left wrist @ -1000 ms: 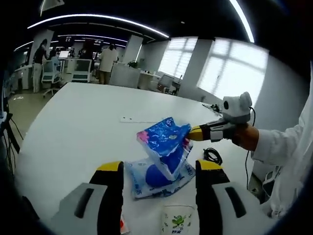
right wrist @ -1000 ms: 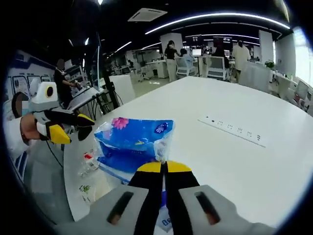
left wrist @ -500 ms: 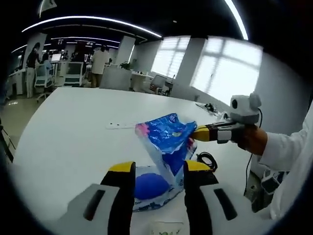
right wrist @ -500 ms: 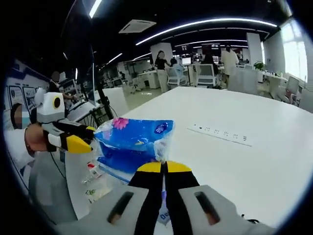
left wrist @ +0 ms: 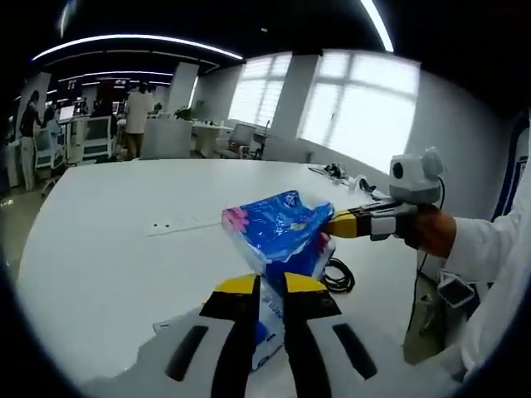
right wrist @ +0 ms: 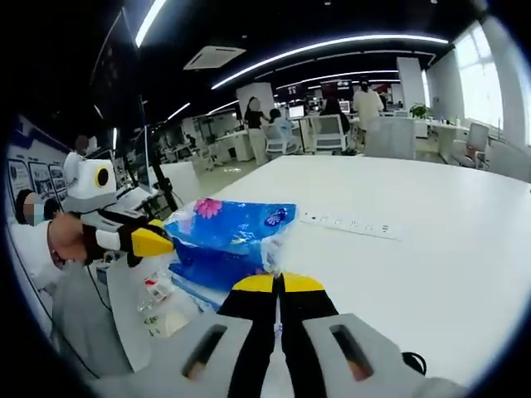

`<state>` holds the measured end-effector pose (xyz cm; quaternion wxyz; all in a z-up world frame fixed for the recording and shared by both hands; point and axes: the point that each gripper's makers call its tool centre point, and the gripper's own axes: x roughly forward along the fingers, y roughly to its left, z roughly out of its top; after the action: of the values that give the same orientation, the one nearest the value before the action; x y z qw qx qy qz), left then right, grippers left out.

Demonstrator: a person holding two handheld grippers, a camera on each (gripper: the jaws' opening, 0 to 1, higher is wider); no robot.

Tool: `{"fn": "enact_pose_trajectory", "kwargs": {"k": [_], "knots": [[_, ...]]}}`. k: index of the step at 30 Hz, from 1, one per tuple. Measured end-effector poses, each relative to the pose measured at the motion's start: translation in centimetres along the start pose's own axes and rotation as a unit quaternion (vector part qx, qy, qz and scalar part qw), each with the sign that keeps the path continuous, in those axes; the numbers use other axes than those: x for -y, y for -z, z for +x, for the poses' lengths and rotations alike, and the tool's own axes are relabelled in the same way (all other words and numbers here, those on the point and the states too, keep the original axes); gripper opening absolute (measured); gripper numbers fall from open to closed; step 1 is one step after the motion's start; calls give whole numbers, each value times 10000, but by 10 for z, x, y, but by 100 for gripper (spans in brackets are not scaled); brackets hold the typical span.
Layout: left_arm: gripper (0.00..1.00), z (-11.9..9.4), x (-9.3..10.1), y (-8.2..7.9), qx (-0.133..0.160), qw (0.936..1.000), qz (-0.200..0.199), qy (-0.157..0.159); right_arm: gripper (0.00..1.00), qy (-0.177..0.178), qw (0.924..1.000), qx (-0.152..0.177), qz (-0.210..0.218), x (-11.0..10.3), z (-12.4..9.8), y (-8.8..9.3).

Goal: Arrange the tabletop items into an orderly group along one side of the table until the central work area is clear of visible clutter.

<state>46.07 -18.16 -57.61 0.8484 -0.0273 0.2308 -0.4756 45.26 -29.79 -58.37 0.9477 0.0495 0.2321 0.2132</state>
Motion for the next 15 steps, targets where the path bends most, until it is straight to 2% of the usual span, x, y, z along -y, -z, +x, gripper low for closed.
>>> {"fn": "enact_pose_trajectory", "kwargs": {"k": [5, 15], "knots": [[2, 16, 13, -6, -60, 9998, 121, 161, 0, 158, 9998, 68, 50, 14, -14, -1], [0, 62, 47, -27, -109, 9976, 334, 597, 0, 657, 9974, 264, 150, 62, -51, -9]]}}
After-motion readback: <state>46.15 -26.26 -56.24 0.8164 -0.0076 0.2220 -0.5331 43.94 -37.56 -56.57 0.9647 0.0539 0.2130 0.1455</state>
